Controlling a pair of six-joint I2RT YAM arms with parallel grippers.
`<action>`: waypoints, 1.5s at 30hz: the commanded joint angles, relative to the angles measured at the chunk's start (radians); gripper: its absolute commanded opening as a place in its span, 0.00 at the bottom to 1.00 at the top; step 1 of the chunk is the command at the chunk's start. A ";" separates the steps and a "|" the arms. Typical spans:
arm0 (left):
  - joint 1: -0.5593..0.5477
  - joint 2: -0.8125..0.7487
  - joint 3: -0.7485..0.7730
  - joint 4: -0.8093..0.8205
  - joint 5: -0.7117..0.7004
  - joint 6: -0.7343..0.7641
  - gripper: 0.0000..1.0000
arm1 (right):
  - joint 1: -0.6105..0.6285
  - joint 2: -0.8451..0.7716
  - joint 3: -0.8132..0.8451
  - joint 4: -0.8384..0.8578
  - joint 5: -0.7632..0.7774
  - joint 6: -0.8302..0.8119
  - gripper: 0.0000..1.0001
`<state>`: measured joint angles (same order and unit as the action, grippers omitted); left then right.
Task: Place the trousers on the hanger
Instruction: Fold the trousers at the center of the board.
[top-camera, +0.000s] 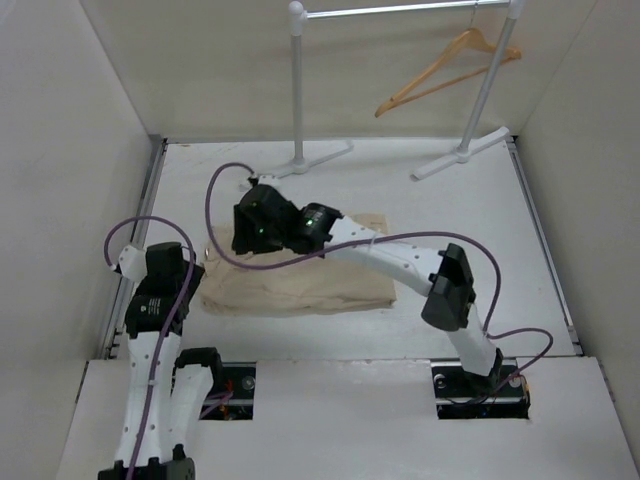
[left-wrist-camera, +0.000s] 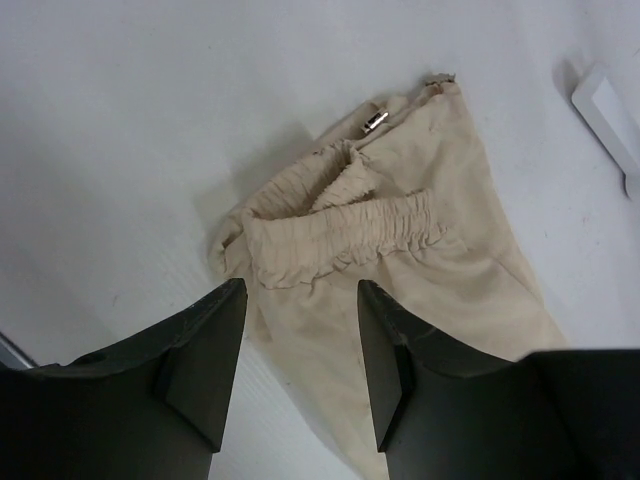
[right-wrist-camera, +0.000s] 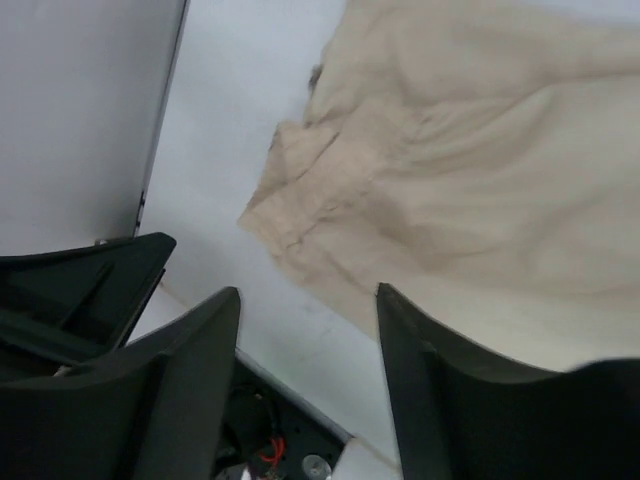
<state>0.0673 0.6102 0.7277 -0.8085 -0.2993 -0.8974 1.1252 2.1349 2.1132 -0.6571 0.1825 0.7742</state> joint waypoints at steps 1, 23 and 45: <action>-0.063 0.094 0.039 0.119 0.028 0.009 0.45 | -0.084 -0.150 -0.071 -0.007 0.028 -0.026 0.54; -0.150 0.595 -0.217 0.635 0.028 0.018 0.45 | -0.540 -0.872 -1.611 0.688 -0.261 0.243 0.12; -0.384 0.371 -0.065 0.457 0.065 -0.015 0.21 | -0.623 -0.818 -1.248 0.534 -0.288 0.062 0.14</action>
<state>-0.2283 0.9401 0.6392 -0.3096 -0.2436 -0.8730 0.5293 1.2186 0.7780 -0.1905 -0.0738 0.9184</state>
